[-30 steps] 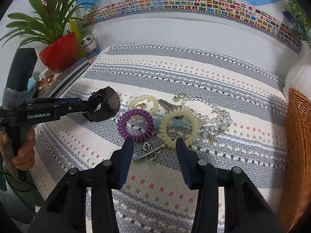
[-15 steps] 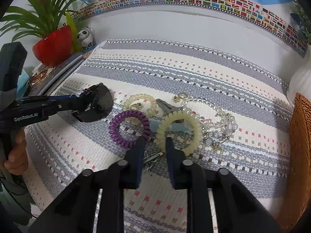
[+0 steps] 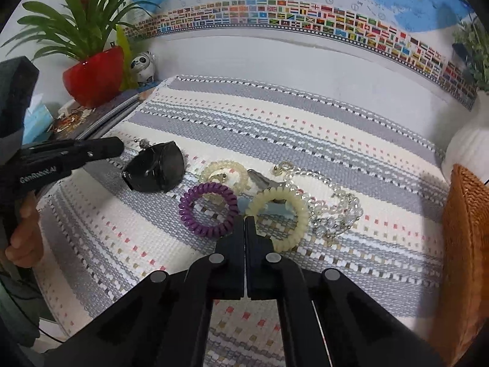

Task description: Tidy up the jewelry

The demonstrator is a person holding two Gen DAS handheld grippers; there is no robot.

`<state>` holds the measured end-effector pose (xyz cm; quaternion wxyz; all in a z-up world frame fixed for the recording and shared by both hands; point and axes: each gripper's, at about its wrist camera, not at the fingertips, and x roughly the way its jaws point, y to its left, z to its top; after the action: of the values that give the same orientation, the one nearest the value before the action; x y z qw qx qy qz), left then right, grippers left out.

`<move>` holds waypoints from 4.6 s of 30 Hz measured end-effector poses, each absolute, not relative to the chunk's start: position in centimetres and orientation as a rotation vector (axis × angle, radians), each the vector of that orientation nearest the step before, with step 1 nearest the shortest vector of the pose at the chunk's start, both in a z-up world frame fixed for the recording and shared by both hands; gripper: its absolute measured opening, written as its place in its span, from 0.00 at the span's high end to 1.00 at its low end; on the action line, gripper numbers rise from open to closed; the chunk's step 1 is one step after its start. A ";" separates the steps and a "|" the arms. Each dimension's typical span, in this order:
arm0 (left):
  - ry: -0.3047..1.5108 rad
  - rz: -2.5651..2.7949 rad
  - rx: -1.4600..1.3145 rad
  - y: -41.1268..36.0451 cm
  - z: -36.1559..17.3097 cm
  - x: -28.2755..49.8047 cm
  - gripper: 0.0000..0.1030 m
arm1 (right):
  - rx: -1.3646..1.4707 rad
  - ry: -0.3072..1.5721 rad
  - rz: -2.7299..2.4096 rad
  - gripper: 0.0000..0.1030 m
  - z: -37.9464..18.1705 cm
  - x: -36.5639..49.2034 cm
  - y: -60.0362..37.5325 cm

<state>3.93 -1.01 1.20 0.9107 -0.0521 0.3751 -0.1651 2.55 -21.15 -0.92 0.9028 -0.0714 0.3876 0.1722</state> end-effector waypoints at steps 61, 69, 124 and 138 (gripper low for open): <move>0.857 -0.321 -0.040 -1.9 1.3 5.6 0.99 | -0.036 0.725 0.395 0.89 2.2 -0.5 -24.2; 0.840 -0.317 -0.048 -1.6 1.3 5.6 0.99 | -0.026 0.731 0.396 0.89 1.9 -0.1 -24.2; 0.889 -0.983 0.164 -43.9 5.7 7.9 0.99 | 0.244 0.828 0.023 0.88 2.7 -6.8 -50.8; 0.876 -0.988 0.138 -38.2 7.7 5.9 0.52 | 0.260 0.768 0.034 0.63 3.8 -7.5 -50.0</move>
<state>5.93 -38.20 7.75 0.7876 0.0639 0.4066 -0.4585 -7.53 -49.95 3.77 0.9188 0.1264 0.3735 0.0167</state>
